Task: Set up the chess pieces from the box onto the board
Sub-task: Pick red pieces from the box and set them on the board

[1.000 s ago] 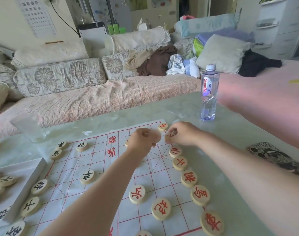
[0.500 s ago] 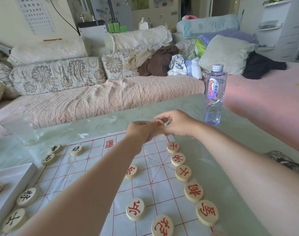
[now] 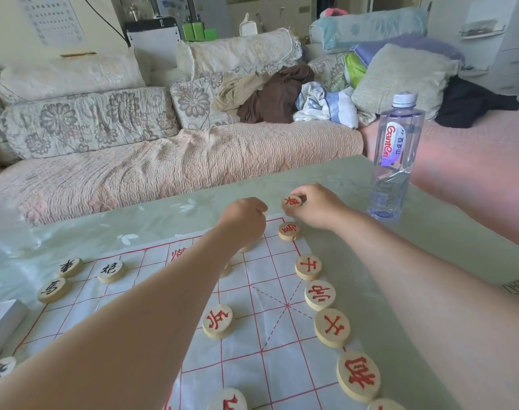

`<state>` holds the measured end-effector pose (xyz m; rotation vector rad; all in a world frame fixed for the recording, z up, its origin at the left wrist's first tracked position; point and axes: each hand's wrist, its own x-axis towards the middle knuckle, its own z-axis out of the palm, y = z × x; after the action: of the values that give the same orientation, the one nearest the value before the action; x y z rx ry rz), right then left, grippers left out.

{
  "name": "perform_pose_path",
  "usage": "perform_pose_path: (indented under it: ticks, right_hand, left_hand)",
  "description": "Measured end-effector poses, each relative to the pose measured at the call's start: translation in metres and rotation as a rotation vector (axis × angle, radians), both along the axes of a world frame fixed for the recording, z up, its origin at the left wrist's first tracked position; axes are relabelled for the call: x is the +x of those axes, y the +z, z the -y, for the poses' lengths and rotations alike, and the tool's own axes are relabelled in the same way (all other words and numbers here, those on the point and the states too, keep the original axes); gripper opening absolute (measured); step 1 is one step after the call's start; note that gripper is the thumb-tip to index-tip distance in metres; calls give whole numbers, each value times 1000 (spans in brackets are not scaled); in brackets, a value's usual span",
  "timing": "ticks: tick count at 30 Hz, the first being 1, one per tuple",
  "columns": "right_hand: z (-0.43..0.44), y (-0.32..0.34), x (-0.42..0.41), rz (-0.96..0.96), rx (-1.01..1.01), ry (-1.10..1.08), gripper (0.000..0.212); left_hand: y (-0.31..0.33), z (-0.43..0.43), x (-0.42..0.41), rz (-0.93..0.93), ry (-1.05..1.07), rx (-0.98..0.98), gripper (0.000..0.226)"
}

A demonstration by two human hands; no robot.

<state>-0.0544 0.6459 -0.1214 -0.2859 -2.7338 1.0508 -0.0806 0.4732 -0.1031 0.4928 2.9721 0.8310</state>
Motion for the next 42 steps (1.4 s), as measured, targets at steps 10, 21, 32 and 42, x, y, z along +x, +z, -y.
perform_pose_path:
  ticks: [10, 21, 32, 42]
  right_hand:
    - [-1, -16, -13, 118, -3, 42, 67]
    - [4, -1, 0, 74, 135, 49, 40]
    - [127, 60, 35, -36, 66, 308, 26]
    - [342, 67, 66, 18, 67, 603, 17]
  left_hand:
    - [-26, -2, -12, 38, -161, -132, 44]
    - [-19, 0, -4, 30, -154, -172, 45]
    - [11, 135, 40, -156, 117, 10, 29]
    - [34, 346, 104, -213, 367, 21, 23]
